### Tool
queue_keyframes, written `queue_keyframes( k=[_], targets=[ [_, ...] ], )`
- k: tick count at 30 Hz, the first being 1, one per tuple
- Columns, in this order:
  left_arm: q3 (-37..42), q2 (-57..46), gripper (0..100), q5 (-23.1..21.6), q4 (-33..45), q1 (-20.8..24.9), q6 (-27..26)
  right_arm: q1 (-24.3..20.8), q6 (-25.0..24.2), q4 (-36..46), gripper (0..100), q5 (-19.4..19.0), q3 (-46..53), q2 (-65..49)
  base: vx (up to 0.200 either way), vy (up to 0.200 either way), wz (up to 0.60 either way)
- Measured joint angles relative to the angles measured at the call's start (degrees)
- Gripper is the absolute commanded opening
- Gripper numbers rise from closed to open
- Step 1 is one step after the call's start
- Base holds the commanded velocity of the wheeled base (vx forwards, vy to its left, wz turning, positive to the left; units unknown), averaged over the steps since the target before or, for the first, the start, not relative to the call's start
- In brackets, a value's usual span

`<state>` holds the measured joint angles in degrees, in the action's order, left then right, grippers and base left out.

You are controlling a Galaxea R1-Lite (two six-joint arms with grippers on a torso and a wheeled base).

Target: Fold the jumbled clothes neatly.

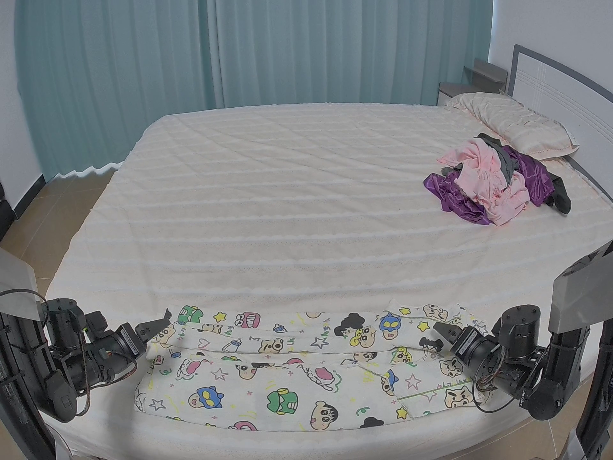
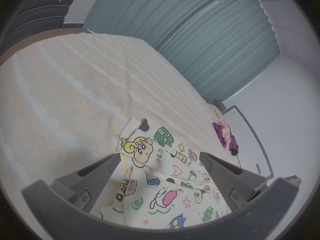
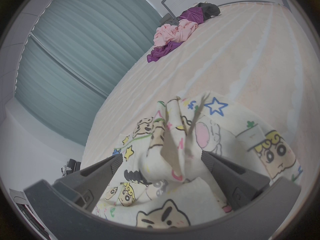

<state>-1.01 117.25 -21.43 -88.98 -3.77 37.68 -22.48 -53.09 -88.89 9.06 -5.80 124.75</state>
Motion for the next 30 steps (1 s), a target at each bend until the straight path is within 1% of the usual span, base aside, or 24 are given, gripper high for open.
queue_keyframes(
  k=[5,6,16,30],
  targets=[
    [0.0,0.0,100,0.0,0.0,0.0,0.0,0.6,-0.2,0.0,100,-0.1,-2.1,0.4,0.000,0.000,0.00],
    [0.0,0.1,100,0.0,0.0,0.0,0.1,0.7,-0.2,0.0,0,-0.2,-2.5,0.5,0.000,0.000,0.00],
    [0.0,0.4,100,0.0,0.0,0.1,0.1,1.9,0.2,-0.1,0,0.0,-3.9,2.8,0.000,0.000,0.00],
    [0.0,0.5,100,0.5,0.0,0.9,0.1,3.9,1.5,-0.1,0,-0.5,0.6,-1.0,0.000,0.000,0.00]
  ],
)
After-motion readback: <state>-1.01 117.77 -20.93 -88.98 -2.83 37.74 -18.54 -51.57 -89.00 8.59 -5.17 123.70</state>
